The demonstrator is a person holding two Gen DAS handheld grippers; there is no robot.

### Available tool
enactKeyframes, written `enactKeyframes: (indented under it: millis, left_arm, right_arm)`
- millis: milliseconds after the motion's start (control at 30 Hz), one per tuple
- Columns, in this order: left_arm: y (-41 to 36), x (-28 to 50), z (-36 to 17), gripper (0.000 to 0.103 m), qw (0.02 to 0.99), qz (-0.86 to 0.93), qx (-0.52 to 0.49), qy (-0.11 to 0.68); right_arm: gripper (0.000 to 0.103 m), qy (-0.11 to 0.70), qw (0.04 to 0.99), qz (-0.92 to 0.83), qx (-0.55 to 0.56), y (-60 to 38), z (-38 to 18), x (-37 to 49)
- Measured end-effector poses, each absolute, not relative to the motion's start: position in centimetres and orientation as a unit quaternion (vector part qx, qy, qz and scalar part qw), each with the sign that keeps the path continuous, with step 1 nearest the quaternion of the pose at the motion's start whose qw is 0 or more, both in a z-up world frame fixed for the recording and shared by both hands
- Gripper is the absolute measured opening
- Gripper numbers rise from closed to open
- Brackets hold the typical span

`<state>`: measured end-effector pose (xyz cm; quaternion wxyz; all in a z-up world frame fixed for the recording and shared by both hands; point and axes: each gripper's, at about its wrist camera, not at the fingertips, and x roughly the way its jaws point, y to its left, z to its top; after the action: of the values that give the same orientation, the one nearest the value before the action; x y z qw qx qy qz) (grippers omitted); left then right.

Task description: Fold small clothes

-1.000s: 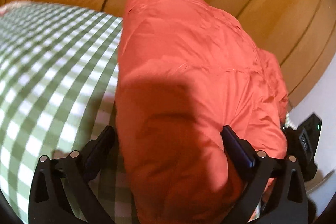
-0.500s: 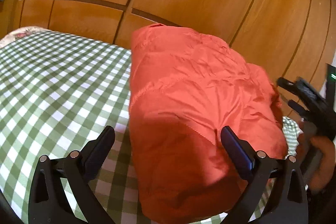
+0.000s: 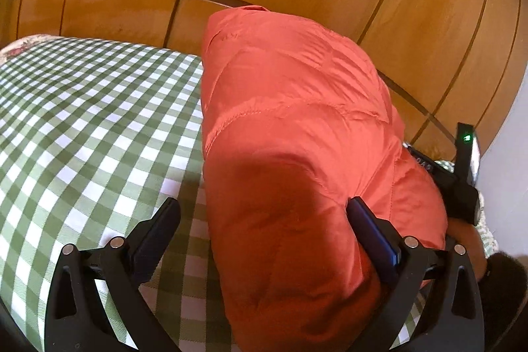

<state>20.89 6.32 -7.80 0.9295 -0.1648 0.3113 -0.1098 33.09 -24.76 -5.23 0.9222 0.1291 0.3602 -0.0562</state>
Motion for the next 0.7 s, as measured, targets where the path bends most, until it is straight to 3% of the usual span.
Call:
enactKeyframes:
  millis: [300,500,700]
  left_arm:
    - [5.4,19.3,-6.8,0.1,0.94,-0.039,-0.124,0.315]
    - [5.0,17.2,-6.2,0.1,0.94,-0.007,-0.119,0.32]
    - [4.4,14.8,-5.1,0.1,0.941,0.017,-0.077,0.329]
  right_arm:
    - [0.101,0.295,0.945,-0.055,0.132,-22.7,1.1,22.1]
    - [0.101,0.368,0.925,-0.076,0.047,-20.4,-2.4,21.0]
    - [0.101,0.367,0.925,-0.087,0.037,-20.3,-2.7,21.3]
